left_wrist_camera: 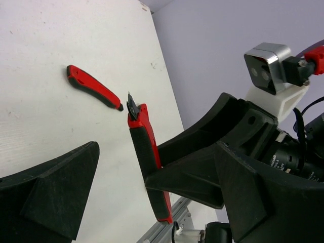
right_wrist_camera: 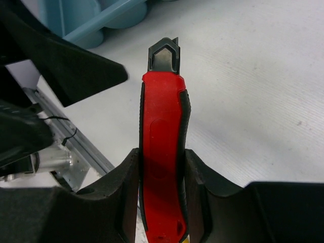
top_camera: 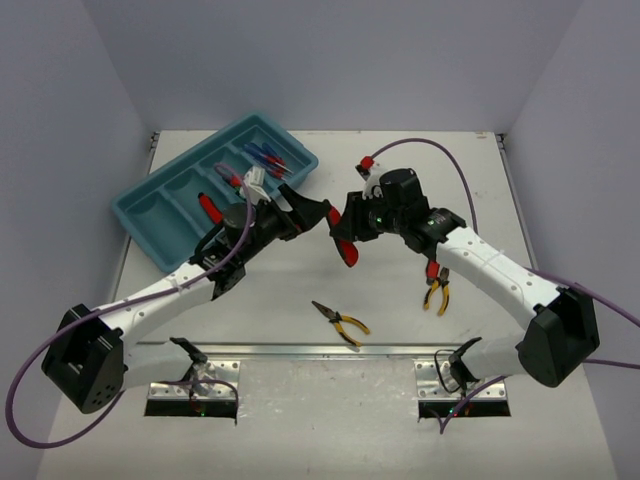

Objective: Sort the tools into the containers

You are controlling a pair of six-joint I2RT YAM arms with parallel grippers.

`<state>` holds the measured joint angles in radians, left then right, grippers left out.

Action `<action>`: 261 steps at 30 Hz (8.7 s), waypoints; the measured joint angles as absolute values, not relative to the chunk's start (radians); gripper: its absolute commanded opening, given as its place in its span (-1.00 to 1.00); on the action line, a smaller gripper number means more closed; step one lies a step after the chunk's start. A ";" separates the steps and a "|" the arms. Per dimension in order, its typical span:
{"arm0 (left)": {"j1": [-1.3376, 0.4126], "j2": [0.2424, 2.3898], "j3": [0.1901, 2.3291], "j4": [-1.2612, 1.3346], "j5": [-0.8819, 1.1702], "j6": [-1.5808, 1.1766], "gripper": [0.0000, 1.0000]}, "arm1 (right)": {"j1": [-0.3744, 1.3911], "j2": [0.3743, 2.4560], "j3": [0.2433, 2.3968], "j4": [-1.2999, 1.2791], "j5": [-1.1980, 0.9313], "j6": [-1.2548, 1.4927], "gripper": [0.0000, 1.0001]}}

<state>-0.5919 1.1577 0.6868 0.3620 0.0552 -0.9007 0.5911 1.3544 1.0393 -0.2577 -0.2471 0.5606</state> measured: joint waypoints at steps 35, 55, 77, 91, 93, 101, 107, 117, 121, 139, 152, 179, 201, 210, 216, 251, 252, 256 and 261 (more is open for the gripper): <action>0.032 1.550 1.152 -0.275 -0.266 -0.821 -1.00 | 0.405 1.259 1.103 -0.414 -0.069 0.491 0.98; 0.158 1.715 1.371 -0.497 -0.185 -0.702 1.00 | 0.349 1.886 1.366 -0.522 0.069 -0.056 0.98; -0.167 1.189 0.950 -0.218 0.100 -0.703 1.00 | 0.270 2.053 1.432 -0.585 -0.107 -0.072 -1.00; -0.474 1.331 0.921 0.089 0.080 -0.890 0.59 | 0.545 1.558 1.177 -0.288 -0.299 0.600 -1.00; -0.481 1.361 0.933 0.088 0.063 -0.896 0.32 | 0.562 1.555 1.178 -0.289 -0.288 0.628 -1.00; -0.537 1.445 0.958 0.106 0.060 -0.910 -0.37 | 0.578 1.554 1.216 -0.307 -0.273 0.672 -1.00; -0.556 1.452 0.972 0.148 0.055 -0.893 -1.00 | 0.580 1.568 1.278 -0.346 -0.269 0.668 0.75; -0.250 1.488 1.186 -0.239 -0.180 -0.797 -1.00 | 0.544 1.424 1.236 -0.435 -0.117 0.568 0.98; -0.047 1.530 1.244 -0.370 -0.319 -0.768 -1.00 | 0.438 1.289 1.170 -0.496 -0.019 0.515 0.98; 0.104 1.766 1.387 -0.514 -0.311 -0.719 1.00 | 0.247 1.301 1.016 -0.621 0.178 0.378 0.98; -0.137 1.163 1.146 -0.368 -0.061 -0.673 1.00 | 0.127 1.510 1.003 -0.626 0.174 0.369 0.44; -0.187 1.161 0.957 -0.292 0.137 -0.607 1.00 | 0.062 1.788 0.992 -0.431 0.080 0.389 -1.00; -0.476 1.252 0.705 0.279 0.206 -0.878 0.47 | 0.637 1.438 1.040 -0.192 -0.260 0.481 -1.00; -0.504 1.300 0.735 0.331 0.229 -0.909 -0.90 | 0.654 1.460 1.093 -0.184 -0.292 0.514 -1.00; -0.511 1.362 0.787 0.292 0.209 -0.885 -1.00 | 0.645 1.506 1.117 -0.206 -0.285 0.514 0.97; 0.129 1.841 1.547 -0.562 -0.299 -0.690 1.00 | 0.652 1.354 0.889 -0.537 -0.104 0.216 0.05; 0.122 1.774 1.507 -0.560 -0.294 -0.688 1.00 | 0.656 1.378 0.892 -0.546 -0.098 0.204 0.02; 0.062 1.430 1.384 -0.511 -0.266 -0.681 1.00 | 0.698 1.476 0.895 -0.594 -0.075 0.166 -0.01; 0.005 1.097 1.262 -0.397 -0.177 -0.677 1.00 | 0.779 1.546 0.895 -0.614 -0.072 0.146 -0.08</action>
